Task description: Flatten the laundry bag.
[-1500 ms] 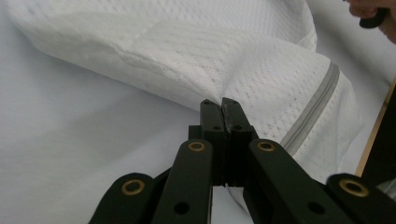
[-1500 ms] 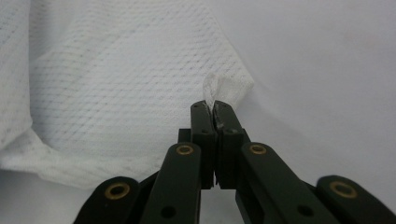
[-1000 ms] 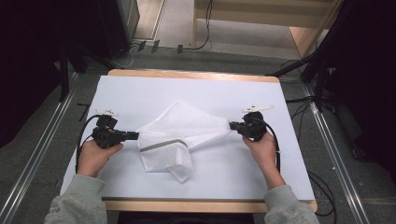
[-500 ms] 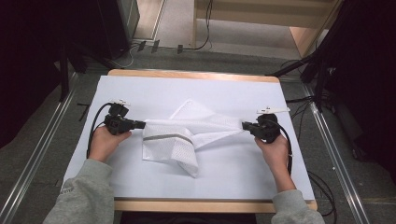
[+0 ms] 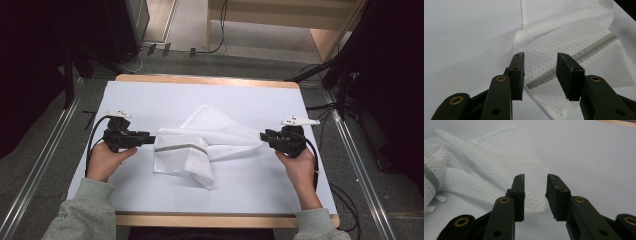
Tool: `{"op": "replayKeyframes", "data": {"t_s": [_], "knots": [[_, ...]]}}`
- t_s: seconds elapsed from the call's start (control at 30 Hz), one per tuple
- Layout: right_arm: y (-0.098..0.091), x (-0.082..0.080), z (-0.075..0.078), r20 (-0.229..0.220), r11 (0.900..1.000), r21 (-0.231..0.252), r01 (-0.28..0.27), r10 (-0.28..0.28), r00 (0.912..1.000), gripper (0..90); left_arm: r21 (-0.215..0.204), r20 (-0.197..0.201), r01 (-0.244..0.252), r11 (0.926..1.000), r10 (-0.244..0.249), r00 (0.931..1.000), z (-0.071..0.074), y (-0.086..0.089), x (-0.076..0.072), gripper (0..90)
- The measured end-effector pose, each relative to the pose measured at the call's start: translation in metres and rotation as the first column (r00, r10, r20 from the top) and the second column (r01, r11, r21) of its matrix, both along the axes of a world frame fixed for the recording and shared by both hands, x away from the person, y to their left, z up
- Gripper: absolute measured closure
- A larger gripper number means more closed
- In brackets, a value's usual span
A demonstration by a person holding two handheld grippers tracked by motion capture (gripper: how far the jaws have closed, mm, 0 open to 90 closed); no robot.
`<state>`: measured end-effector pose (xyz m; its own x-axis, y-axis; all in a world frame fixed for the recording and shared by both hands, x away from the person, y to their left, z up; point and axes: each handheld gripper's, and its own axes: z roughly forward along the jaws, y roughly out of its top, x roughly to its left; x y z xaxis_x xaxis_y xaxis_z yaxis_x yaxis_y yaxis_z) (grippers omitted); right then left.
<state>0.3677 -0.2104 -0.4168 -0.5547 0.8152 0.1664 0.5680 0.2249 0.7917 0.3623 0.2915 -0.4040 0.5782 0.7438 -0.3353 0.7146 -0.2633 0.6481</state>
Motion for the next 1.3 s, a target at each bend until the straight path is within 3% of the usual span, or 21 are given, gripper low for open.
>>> {"op": "replayKeyframes", "data": {"t_s": [0.23, 0.4, 0.57, 0.73, 0.87, 0.93, 1.0, 1.07, 1.13, 1.3], "knots": [[0.013, -0.001, -0.008, -0.032, 0.9982, 0.001, -0.060, 0.060, 0.9977, 67.1, 0.043, -0.016, 0.007, 0.9991, -0.006, 0.9999, -0.011, -0.008, -0.019, 53.1], [0.015, 0.004, -0.015, -0.059, 0.9968, -0.005, -0.080, 0.080, 0.9951, 63.6, 0.033, -0.055, -0.023, 0.9992, 0.025, 0.9982, -0.029, -0.005, -0.012, 46.5], [0.029, 0.006, -0.021, -0.072, 0.9923, -0.002, -0.124, 0.123, 0.9898, 63.6, 0.036, -0.043, -0.016, 0.9992, 0.017, 0.9989, -0.045, -0.008, 0.004, 41.8], [0.048, 0.006, -0.024, -0.083, 0.9814, 0.013, -0.192, 0.192, 0.9779, 59.7, 0.035, -0.044, 0.007, 0.9994, -0.005, 0.9990, -0.050, -0.016, 0.013, 39.6], [0.064, 0.004, -0.030, -0.094, 0.9656, 0.003, -0.260, 0.259, 0.9613, 47.2, 0.077, -0.019, 0.013, 0.9970, -0.012, 0.9997, -0.051, -0.020, 0.014, 50.1], [0.070, 0.006, -0.033, -0.103, 0.9669, 0.001, -0.255, 0.254, 0.9617, 41.9, 0.089, -0.013, 0.001, 0.9960, 0.000, 0.9999, -0.051, -0.022, 0.014, 60.0], [0.076, 0.009, -0.039, -0.139, 0.9645, 0.017, -0.264, 0.263, 0.9547, 42.0, 0.082, -0.026, 0.004, 0.9967, -0.002, 0.9997, -0.052, -0.023, 0.015, 66.6], [0.084, 0.010, -0.044, -0.148, 0.9585, -0.034, -0.283, 0.275, 0.9498, 44.5, 0.086, -0.034, 0.011, 0.9963, -0.008, 0.9994, -0.053, -0.025, 0.016, 75.9], [0.090, 0.010, -0.047, -0.156, 0.9523, -0.072, -0.297, 0.283, 0.9464, 53.9, 0.110, -0.029, 0.013, 0.9939, -0.010, 0.9995, -0.053, -0.028, 0.016, 87.4], [0.100, 0.006, -0.048, -0.171, 0.9336, -0.142, -0.329, 0.304, 0.9372, 84.5, 0.117, -0.070, 0.021, 0.9929, -0.013, 0.9975, -0.050, -0.026, 0.021, 90.0]]}}
